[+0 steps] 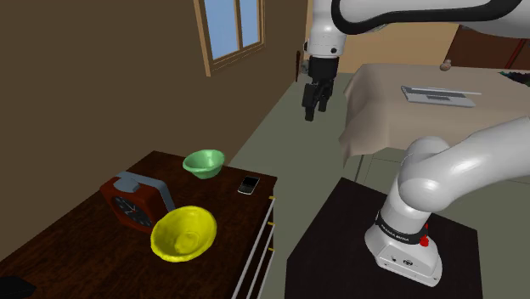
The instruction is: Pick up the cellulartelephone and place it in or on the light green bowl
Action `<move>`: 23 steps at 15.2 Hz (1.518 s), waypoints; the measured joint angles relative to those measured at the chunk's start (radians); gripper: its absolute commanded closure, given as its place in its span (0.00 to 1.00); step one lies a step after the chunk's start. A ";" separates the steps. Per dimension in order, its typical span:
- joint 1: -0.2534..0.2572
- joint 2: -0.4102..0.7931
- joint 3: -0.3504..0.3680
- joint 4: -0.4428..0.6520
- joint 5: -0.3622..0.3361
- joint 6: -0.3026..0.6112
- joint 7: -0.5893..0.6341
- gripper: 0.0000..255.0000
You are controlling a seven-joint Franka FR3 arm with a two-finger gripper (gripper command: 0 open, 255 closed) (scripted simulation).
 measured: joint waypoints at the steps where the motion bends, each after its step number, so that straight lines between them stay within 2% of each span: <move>1: 0.000 0.000 0.000 0.000 0.000 0.000 0.000 0.00; 5: -0.020 0.036 0.057 -0.058 0.039 0.100 0.121 0.00; 14: -0.082 0.268 0.226 -0.126 0.124 0.425 0.487 0.00; 18: -0.122 0.408 0.289 -0.113 0.126 0.562 0.650 0.00; 23: -0.173 0.605 0.354 -0.067 0.081 0.722 0.875 0.00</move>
